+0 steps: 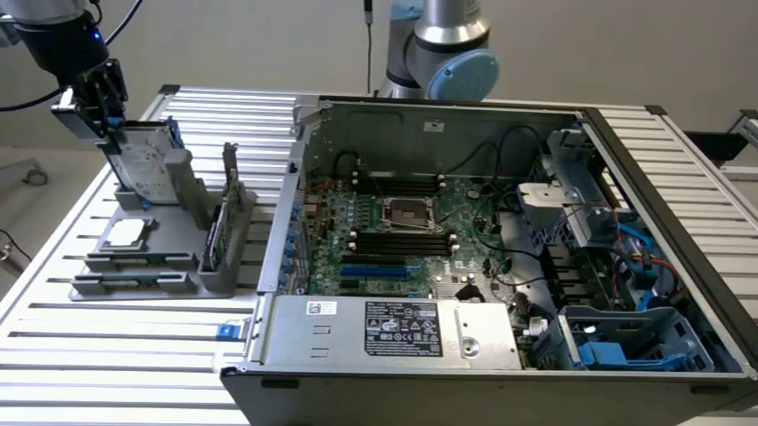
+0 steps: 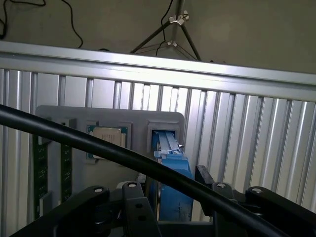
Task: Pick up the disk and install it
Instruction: 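Pick up the disk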
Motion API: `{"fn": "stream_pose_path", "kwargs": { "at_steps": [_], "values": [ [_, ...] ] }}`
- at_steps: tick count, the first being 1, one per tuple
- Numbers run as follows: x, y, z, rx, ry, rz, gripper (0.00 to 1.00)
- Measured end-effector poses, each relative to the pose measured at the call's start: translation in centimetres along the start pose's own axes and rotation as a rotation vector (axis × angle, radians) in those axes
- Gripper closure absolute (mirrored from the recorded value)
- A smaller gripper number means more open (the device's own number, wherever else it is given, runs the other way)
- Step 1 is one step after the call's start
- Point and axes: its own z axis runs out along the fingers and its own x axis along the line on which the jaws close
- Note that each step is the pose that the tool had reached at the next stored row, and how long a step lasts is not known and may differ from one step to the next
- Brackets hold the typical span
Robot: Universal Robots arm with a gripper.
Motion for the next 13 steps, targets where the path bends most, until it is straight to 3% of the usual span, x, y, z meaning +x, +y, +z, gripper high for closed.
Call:
{"fn": "stream_pose_path", "kwargs": {
  "at_steps": [13],
  "values": [
    [0.00, 0.00, 0.00, 0.0000, 0.0000, 0.000, 0.51]
  ]
}}
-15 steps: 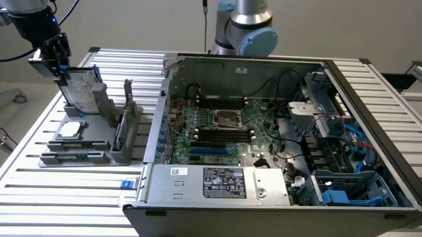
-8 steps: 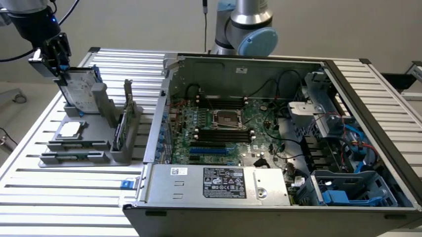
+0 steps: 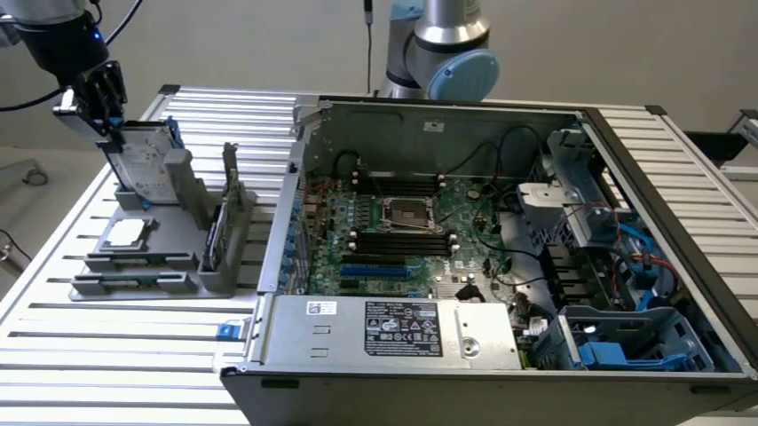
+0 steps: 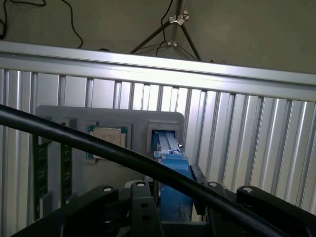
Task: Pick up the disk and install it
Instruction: 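Pick up the disk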
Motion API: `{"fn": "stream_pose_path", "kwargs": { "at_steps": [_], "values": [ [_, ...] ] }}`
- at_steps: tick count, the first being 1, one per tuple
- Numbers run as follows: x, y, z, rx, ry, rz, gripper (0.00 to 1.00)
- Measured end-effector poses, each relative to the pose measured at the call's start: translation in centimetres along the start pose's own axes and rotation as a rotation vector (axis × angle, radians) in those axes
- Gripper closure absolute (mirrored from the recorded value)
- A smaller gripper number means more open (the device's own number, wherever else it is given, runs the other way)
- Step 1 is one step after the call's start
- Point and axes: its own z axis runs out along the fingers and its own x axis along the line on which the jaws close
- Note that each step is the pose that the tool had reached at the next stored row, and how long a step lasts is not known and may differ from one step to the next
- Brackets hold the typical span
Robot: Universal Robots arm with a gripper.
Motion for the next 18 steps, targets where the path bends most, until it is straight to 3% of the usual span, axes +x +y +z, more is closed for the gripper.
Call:
{"fn": "stream_pose_path", "kwargs": {
  "at_steps": [1, 7, 8, 18],
  "values": [
    [0.00, 0.00, 0.00, 0.0000, 0.0000, 0.000, 0.58],
    [0.00, 0.00, 0.00, -0.0001, 0.0000, 0.000, 0.61],
    [0.00, 0.00, 0.00, -0.0001, 0.0000, 0.000, 0.67],
    [0.50, 0.05, 0.02, 0.0002, -0.0001, 0.001, 0.67]
  ]
}}
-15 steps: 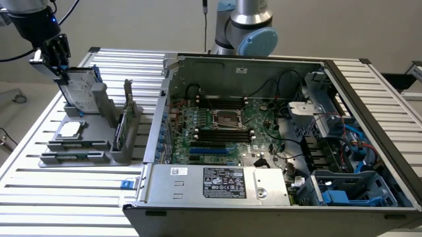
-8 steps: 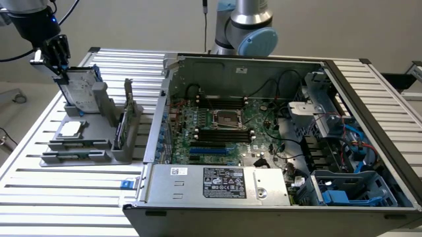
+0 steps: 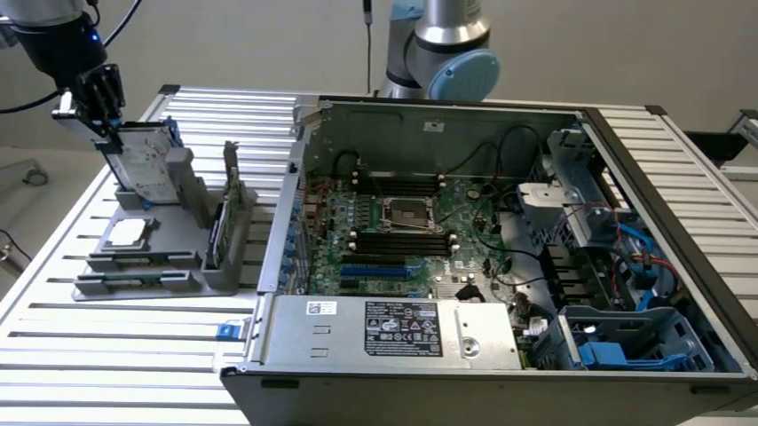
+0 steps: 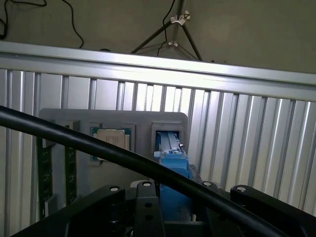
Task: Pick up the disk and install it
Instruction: 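Pick up the disk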
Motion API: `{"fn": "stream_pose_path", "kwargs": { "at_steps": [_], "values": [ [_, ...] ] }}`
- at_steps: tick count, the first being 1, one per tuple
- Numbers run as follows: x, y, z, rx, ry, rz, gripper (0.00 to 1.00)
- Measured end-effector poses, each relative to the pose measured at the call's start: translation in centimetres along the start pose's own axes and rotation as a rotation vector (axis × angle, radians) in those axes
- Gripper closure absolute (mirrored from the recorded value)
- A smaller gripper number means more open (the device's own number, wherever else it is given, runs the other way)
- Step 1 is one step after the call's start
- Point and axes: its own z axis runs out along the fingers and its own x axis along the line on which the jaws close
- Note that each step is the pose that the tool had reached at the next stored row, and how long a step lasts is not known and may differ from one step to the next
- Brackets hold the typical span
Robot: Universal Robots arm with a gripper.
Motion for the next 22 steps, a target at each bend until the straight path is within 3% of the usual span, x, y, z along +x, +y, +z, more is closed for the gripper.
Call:
{"fn": "stream_pose_path", "kwargs": {
  "at_steps": [15, 17, 22],
  "values": [
    [0.0, 0.01, -0.08, 0.0002, 0.0001, 0.000, 0.67],
    [0.0, 0.01, -0.49, 0.0001, 0.0000, 0.001, 0.67],
    [0.1, 0.02, -2.75, 0.0001, 0.0001, 0.001, 0.67]
  ]
}}
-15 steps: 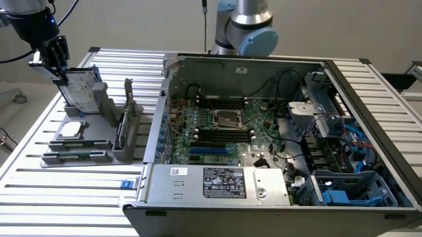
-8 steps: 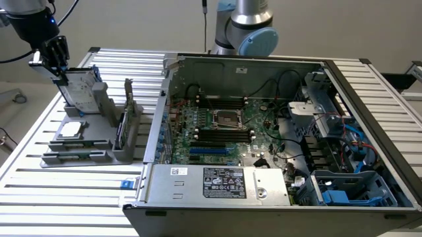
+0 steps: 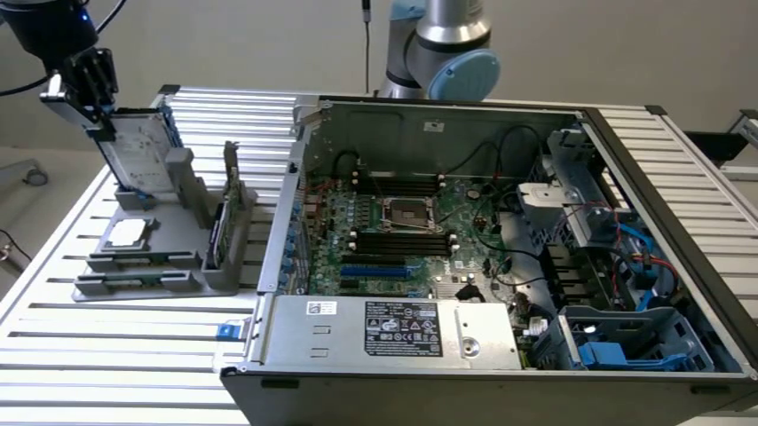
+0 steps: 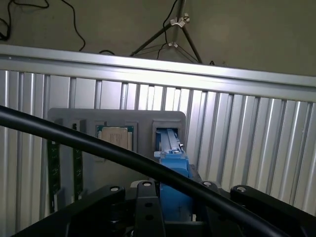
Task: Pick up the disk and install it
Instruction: 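Pick up the disk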
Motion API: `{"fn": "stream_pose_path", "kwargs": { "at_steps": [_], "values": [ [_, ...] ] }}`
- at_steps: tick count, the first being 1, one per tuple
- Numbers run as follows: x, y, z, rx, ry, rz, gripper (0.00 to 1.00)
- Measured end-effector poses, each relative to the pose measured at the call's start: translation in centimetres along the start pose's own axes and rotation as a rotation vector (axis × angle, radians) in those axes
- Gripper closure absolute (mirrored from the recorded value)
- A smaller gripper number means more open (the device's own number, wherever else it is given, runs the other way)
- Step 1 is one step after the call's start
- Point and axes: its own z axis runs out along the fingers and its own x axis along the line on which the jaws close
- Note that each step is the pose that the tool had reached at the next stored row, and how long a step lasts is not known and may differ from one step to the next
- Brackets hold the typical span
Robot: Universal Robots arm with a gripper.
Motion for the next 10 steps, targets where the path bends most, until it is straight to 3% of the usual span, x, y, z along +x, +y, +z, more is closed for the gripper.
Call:
{"fn": "stream_pose_path", "kwargs": {
  "at_steps": [10],
  "values": [
    [0.1, -0.10, -4.54, -0.0002, 0.0000, 0.000, 0.67]
  ]
}}
